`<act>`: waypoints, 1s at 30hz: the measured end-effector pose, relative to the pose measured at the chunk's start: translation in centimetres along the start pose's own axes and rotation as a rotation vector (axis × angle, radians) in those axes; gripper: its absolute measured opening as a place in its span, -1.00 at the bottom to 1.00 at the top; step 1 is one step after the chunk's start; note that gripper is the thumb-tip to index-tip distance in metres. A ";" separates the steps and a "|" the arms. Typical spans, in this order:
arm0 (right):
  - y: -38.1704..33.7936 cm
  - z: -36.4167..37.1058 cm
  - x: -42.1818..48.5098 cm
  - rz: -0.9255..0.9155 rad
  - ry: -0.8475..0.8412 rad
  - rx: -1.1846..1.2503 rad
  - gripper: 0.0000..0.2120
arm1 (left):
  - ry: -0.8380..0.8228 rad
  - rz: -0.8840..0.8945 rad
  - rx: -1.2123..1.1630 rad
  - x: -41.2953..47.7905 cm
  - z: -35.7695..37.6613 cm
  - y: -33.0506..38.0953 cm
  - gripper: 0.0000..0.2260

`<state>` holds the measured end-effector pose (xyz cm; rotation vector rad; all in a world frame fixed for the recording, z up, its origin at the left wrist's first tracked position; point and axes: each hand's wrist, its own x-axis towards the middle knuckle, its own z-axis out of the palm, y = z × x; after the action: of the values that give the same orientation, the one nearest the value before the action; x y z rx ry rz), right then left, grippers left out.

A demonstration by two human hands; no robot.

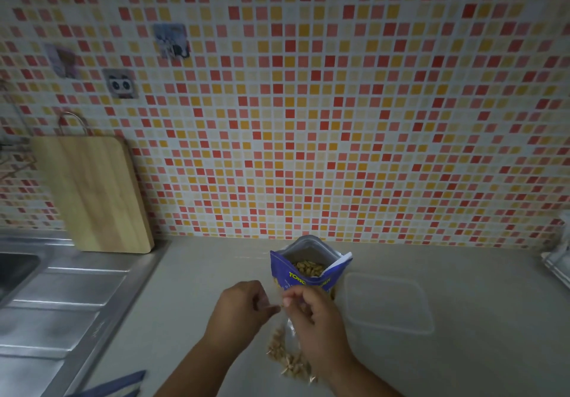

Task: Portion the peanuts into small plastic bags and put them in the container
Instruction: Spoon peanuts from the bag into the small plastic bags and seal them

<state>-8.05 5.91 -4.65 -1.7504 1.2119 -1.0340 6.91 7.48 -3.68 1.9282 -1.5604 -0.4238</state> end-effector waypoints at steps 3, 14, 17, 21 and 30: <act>-2.1 -0.9 0.3 0.028 -0.054 -0.051 -0.79 | 0.060 0.154 0.080 -0.3 0.2 1.0 -0.67; -5.1 -4.5 1.3 0.223 -0.189 -0.172 -0.75 | 0.002 0.355 0.076 -1.6 -0.8 4.2 -0.50; -5.7 -5.5 1.8 0.154 -0.260 -0.267 -0.73 | -0.128 0.381 0.056 -1.3 -1.8 5.1 -0.28; -6.4 -6.1 2.1 0.079 -0.335 -0.343 -0.69 | -0.148 0.450 0.041 -0.9 -2.6 6.3 -0.53; -6.9 -7.6 4.3 -0.030 -0.174 -0.310 -0.75 | -0.092 0.367 -0.059 0.9 -2.2 5.0 -0.64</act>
<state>-11.64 2.64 5.39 -2.0544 1.2891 -0.7198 4.67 6.66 1.26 1.5511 -1.8913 -0.3985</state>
